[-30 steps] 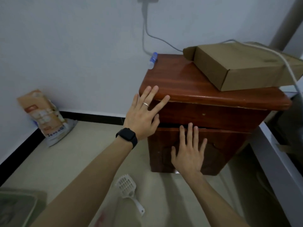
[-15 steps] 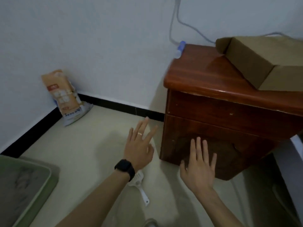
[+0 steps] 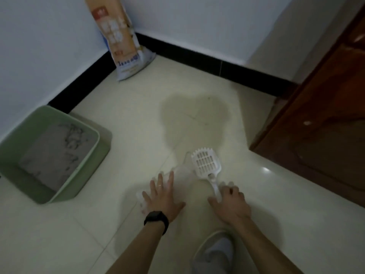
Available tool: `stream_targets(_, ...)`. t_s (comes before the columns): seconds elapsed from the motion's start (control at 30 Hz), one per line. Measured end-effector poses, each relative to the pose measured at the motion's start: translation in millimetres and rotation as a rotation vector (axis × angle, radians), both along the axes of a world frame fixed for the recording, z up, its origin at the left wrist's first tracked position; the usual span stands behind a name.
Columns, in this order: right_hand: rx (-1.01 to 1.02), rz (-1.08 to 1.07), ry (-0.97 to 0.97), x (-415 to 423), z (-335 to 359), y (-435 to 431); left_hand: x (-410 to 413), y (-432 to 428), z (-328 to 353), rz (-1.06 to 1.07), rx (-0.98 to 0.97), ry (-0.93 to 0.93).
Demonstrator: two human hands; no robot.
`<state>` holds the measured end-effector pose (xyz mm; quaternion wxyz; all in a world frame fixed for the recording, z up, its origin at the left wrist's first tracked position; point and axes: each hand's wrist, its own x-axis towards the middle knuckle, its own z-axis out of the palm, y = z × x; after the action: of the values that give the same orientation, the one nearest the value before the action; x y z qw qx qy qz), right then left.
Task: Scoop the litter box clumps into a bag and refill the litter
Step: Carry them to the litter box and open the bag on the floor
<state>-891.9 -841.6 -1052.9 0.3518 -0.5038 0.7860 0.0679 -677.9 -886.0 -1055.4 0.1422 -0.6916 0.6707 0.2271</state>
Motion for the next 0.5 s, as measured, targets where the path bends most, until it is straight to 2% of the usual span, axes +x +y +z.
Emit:
stream_targets(0.1, -0.076, 0.099, 0.06, 11, -26, -14, 10, 3, -11, -0.038, 0.023, 0.024)
stream_targets(0.23, -0.032, 0.031, -0.115, 5, -13, -11, 30, 19, 22, 0.035, 0.132, 0.052)
stream_targets(0.4, -0.034, -0.049, -0.203, -14, 104, 8, 45, 31, 133, 0.116, 0.237, 0.071)
stream_targets(0.5, 0.037, 0.096, -0.185, -19, 205, 2, 39, 29, 219, 0.282, 0.257, 0.164)
